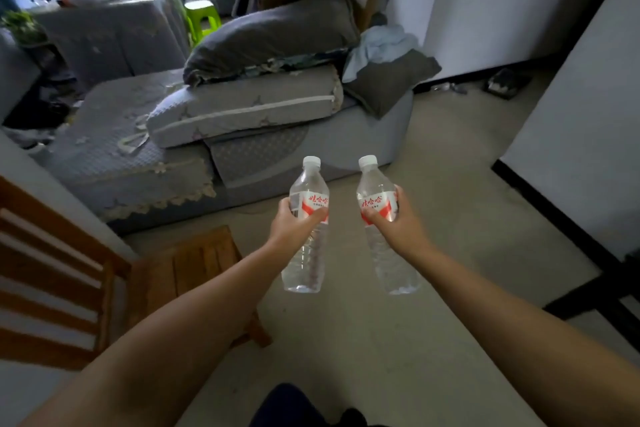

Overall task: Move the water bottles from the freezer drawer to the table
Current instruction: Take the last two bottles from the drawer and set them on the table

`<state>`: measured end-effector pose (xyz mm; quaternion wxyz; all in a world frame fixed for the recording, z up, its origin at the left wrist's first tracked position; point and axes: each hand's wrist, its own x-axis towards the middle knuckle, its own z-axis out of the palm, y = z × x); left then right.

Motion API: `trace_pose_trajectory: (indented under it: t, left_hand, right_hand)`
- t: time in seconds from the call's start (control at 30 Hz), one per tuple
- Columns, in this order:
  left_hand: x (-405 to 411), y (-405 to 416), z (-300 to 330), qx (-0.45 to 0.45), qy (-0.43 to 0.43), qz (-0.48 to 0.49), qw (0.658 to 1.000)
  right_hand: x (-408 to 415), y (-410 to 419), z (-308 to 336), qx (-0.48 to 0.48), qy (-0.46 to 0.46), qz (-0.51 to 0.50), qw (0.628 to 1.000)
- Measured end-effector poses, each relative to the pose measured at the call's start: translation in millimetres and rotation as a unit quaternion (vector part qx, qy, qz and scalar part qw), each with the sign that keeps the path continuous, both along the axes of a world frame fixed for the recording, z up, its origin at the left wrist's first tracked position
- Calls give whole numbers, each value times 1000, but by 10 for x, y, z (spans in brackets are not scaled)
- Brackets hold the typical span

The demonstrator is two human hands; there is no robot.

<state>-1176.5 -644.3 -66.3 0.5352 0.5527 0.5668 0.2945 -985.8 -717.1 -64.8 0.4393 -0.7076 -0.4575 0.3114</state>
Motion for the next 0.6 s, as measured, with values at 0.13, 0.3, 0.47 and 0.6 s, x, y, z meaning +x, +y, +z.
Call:
trace_pose_trajectory:
  t: [0.13, 0.3, 0.47, 0.6]
  left_hand:
    - [526, 408, -86, -7, 18, -49, 999]
    - [1146, 965, -170, -2, 30, -116, 993]
    - [1863, 1838, -149, 18, 42, -204, 978]
    - [2391, 2411, -51, 40, 52, -275, 959]
  right_hand:
    - [445, 185, -96, -10, 3, -56, 998]
    - [922, 511, -175, -28, 6, -128, 991]
    - [1459, 1112, -132, -40, -12, -231, 972]
    - [1838, 1491, -81, -36, -1, -296, 955]
